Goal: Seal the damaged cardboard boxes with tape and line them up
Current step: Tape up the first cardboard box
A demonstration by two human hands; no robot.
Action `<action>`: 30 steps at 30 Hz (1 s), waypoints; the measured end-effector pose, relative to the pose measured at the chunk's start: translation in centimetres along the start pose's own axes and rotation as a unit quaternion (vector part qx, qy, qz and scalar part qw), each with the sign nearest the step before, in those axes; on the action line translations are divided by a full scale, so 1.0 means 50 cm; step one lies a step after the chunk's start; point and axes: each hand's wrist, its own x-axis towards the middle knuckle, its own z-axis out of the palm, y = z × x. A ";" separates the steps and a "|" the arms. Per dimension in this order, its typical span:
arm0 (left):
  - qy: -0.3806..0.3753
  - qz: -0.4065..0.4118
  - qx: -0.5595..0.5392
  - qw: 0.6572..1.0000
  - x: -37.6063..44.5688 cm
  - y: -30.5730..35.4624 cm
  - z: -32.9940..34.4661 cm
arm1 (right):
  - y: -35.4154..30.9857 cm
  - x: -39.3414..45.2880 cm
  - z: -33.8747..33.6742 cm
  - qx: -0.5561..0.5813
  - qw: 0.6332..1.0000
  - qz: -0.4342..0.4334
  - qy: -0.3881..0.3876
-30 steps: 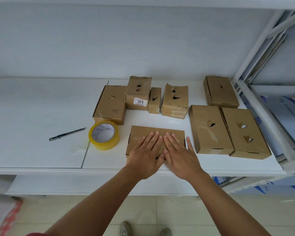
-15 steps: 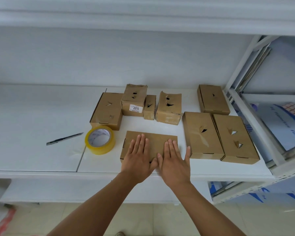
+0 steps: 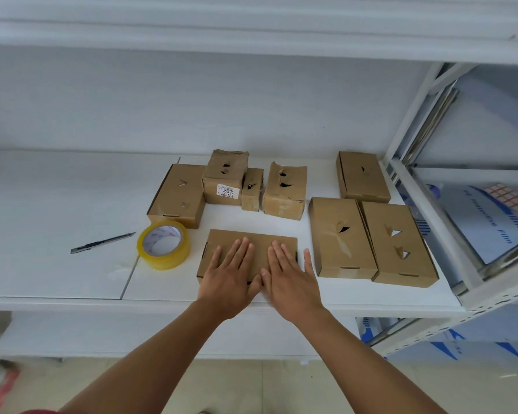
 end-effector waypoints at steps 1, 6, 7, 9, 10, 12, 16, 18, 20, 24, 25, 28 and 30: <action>0.000 -0.008 0.000 1.000 0.001 0.003 0.000 | -0.003 -0.002 0.001 -0.006 1.000 0.009 0.000; -0.004 -0.045 -0.015 0.999 0.000 0.009 -0.004 | -0.022 -0.013 0.004 -0.002 0.999 0.045 0.003; -0.008 -0.047 -0.018 0.999 0.000 0.010 -0.005 | -0.023 -0.013 0.003 0.002 0.999 0.047 0.005; -0.009 -0.059 -0.023 0.998 -0.001 0.011 -0.005 | -0.023 -0.014 0.004 0.009 0.998 0.053 0.010; -0.006 -0.067 -0.022 0.998 -0.002 0.012 -0.004 | -0.022 -0.014 0.005 0.011 0.998 0.062 0.007; -0.006 -0.078 -0.015 0.997 -0.003 0.015 -0.004 | -0.017 -0.015 0.005 0.011 0.996 0.086 -0.005; -0.009 -0.113 -0.015 0.993 -0.002 0.015 -0.003 | -0.008 -0.013 0.000 -0.010 0.996 0.092 -0.017; -0.007 -0.131 -0.020 0.991 -0.004 0.008 -0.003 | -0.009 -0.012 0.003 -0.020 0.996 0.084 -0.022; -0.009 -0.128 -0.024 0.991 -0.010 -0.005 -0.005 | -0.011 -0.008 0.005 -0.015 0.997 0.067 -0.028; 0.076 -0.088 -0.071 0.991 -0.034 -0.071 -0.024 | -0.017 0.007 -0.014 0.004 0.995 0.085 -0.055; 0.121 -0.090 -0.094 0.984 -0.043 -0.100 -0.032 | -0.025 0.009 -0.021 0.002 0.995 0.093 -0.045; 0.248 -0.122 -0.121 0.953 -0.064 -0.207 -0.060 | -0.089 0.015 -0.049 0.016 0.997 0.067 0.036; 0.267 -0.158 -0.149 0.939 -0.076 -0.280 -0.069 | -0.160 0.028 -0.067 0.059 0.995 0.002 0.082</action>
